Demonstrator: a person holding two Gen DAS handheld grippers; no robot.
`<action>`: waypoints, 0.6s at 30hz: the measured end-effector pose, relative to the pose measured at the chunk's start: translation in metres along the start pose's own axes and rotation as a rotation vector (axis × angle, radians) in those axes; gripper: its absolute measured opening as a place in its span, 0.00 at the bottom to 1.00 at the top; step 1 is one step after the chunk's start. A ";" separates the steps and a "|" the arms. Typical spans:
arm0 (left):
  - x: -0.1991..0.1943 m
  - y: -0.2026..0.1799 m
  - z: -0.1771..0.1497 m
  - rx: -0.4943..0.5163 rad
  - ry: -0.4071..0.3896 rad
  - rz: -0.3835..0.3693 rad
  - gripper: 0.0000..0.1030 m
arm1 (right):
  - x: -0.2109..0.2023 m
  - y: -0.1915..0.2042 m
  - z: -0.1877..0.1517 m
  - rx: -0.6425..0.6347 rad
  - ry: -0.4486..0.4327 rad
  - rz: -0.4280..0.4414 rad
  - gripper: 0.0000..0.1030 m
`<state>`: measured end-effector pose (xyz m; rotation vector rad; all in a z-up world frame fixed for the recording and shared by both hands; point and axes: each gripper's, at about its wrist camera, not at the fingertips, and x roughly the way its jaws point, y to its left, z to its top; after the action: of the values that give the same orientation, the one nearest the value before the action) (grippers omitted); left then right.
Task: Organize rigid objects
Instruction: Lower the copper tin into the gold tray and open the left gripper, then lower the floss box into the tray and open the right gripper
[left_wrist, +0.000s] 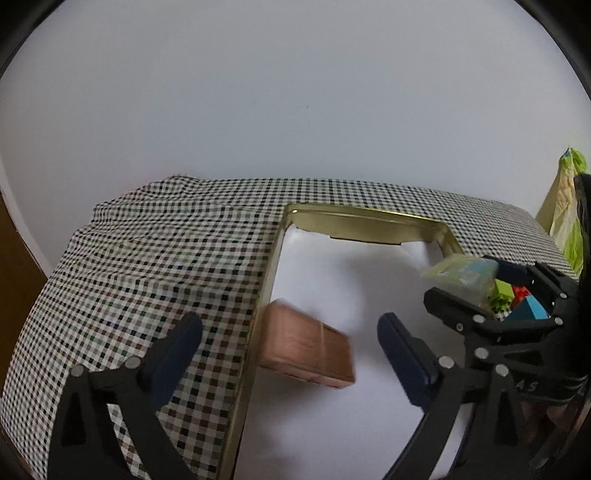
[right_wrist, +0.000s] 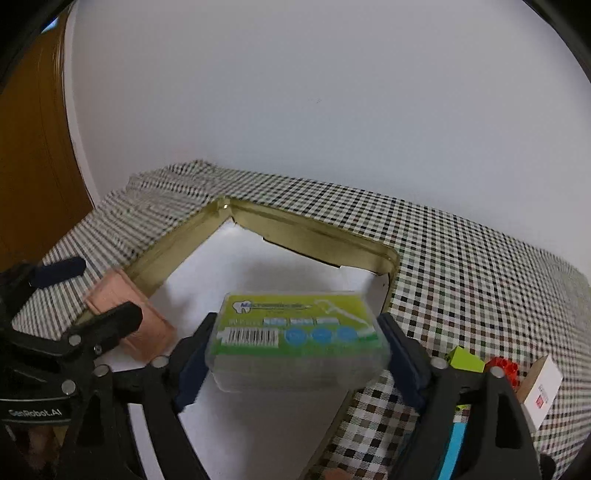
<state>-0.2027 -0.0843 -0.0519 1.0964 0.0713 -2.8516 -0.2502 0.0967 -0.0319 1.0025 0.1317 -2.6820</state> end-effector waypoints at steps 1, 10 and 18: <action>0.000 -0.001 -0.001 0.002 -0.005 0.007 0.95 | -0.002 -0.001 -0.001 0.006 -0.005 0.007 0.87; -0.022 -0.005 -0.011 -0.039 -0.127 0.067 1.00 | -0.035 -0.010 -0.017 0.088 -0.099 0.035 0.91; -0.033 -0.002 -0.015 -0.076 -0.155 0.055 1.00 | -0.040 -0.018 -0.020 0.120 -0.104 0.050 0.94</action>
<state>-0.1685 -0.0787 -0.0414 0.8475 0.1354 -2.8472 -0.2135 0.1268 -0.0212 0.8853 -0.0753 -2.7161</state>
